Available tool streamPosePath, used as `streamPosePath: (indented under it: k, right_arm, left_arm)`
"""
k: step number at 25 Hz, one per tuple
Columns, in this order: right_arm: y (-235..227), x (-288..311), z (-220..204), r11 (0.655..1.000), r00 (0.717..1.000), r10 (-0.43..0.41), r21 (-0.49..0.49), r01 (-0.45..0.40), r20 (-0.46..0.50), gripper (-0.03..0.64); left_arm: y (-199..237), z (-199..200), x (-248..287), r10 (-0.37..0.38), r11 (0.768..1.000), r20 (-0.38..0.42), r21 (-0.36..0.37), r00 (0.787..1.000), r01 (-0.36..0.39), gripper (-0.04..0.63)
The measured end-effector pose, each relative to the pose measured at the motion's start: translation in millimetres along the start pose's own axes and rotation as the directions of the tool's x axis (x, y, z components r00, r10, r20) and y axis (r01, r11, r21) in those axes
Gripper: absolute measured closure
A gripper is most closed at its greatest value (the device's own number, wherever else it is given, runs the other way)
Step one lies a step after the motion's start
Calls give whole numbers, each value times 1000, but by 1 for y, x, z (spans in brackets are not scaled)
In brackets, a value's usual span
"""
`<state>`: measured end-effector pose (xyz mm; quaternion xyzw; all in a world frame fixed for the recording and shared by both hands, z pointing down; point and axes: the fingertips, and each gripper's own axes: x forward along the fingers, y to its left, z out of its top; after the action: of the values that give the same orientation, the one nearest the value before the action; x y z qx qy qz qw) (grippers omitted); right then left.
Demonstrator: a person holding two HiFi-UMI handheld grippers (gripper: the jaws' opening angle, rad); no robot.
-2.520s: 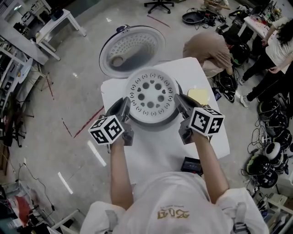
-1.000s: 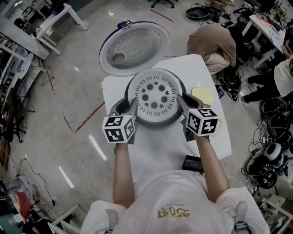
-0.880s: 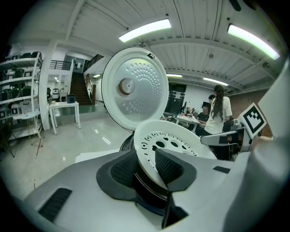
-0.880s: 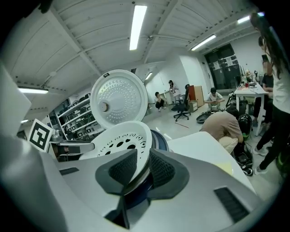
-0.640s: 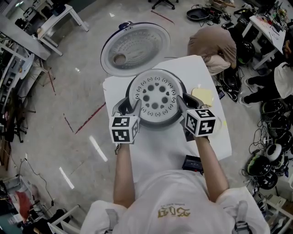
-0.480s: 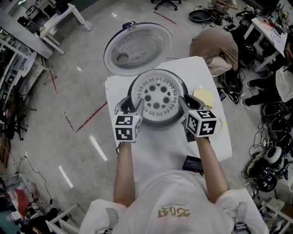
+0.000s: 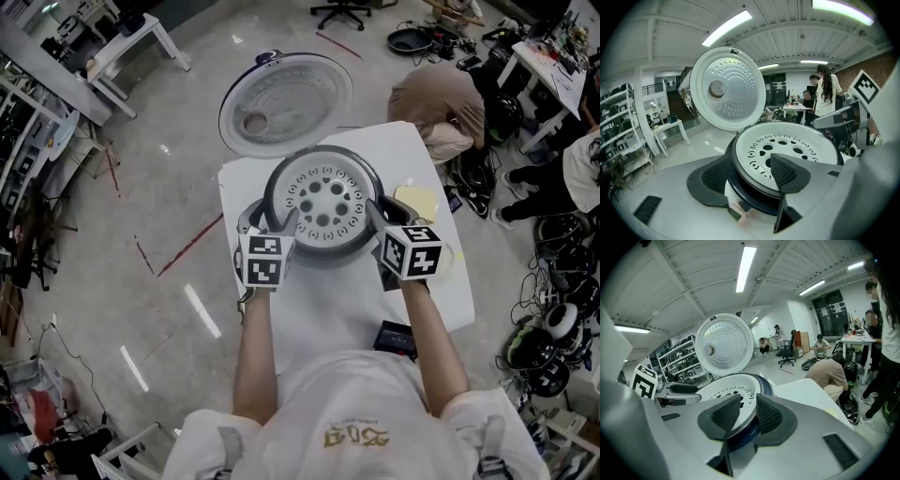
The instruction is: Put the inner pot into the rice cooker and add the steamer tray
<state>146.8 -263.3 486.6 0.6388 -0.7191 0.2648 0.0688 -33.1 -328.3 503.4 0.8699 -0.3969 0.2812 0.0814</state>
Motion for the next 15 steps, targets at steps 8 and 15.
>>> streamPosePath:
  k: [8,15]
  right_arm:
    - [18,-28,2,996,995,55,59,-60,85,514]
    - [43,-66,-16,980,982,124,140,-144,141,606]
  left_arm:
    - [-7,6,-27,-65,983,127,-165,990,86,324]
    - [-28,-1,-58,-106,979,171,-155,980,133,446]
